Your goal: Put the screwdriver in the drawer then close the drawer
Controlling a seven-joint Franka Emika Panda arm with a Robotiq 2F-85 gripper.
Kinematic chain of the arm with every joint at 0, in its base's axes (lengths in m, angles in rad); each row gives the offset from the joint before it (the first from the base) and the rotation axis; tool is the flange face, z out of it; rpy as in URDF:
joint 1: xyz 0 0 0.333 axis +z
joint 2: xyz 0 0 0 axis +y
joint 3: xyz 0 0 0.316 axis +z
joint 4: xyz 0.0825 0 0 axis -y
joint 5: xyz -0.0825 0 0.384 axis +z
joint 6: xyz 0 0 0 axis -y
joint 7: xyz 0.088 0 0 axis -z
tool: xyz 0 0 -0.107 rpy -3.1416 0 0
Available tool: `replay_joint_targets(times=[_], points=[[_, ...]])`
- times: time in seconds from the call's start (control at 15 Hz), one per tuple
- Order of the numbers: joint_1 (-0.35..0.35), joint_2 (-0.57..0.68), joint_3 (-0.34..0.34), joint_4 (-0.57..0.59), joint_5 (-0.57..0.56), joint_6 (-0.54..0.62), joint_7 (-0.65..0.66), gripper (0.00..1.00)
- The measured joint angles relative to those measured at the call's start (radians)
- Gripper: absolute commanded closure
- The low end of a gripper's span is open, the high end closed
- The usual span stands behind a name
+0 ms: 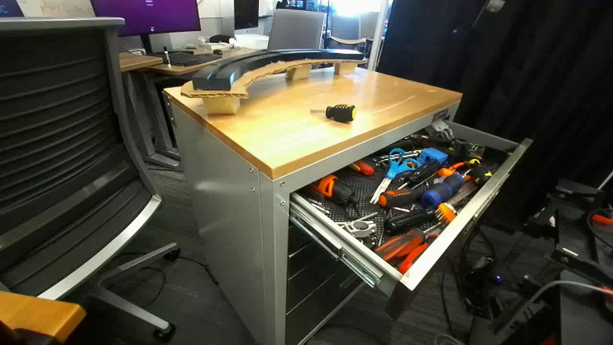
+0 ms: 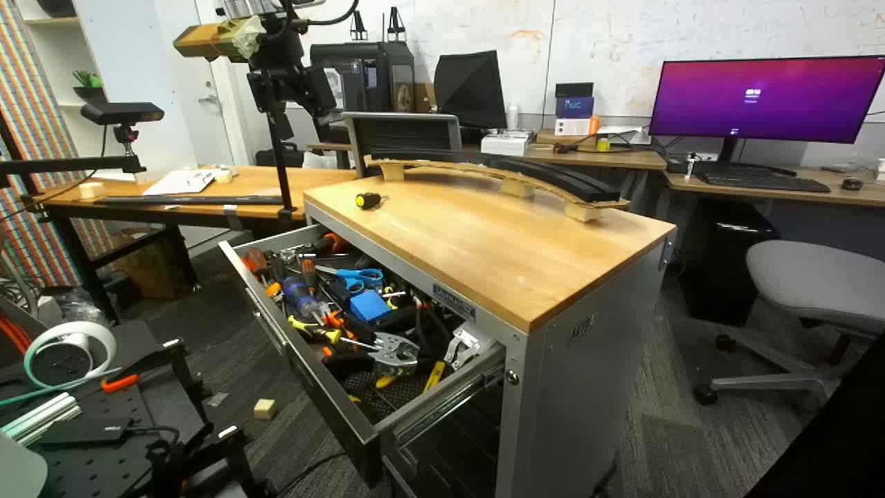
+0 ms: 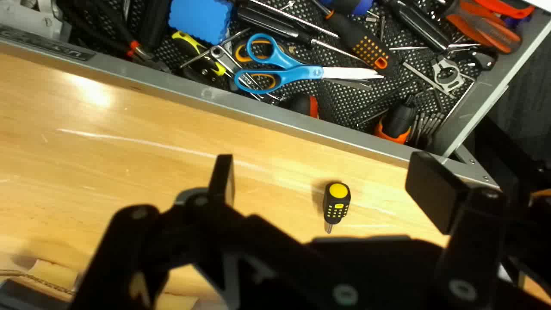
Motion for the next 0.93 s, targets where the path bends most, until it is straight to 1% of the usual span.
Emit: replay_joint_targets(times=[0.4,0.53,0.6,0.73,0.93], points=[[0.000,-0.001,0.000,0.015,0.000,0.000,0.000,0.00],[0.001,0.023,-0.004,0.018,0.000,0.001,-0.011,0.00],[0.004,0.060,-0.005,0.032,0.002,0.012,-0.031,0.00],[0.021,0.173,-0.009,0.087,0.026,0.031,-0.093,0.00],[0.049,0.369,-0.002,0.208,0.068,0.032,-0.185,0.00]])
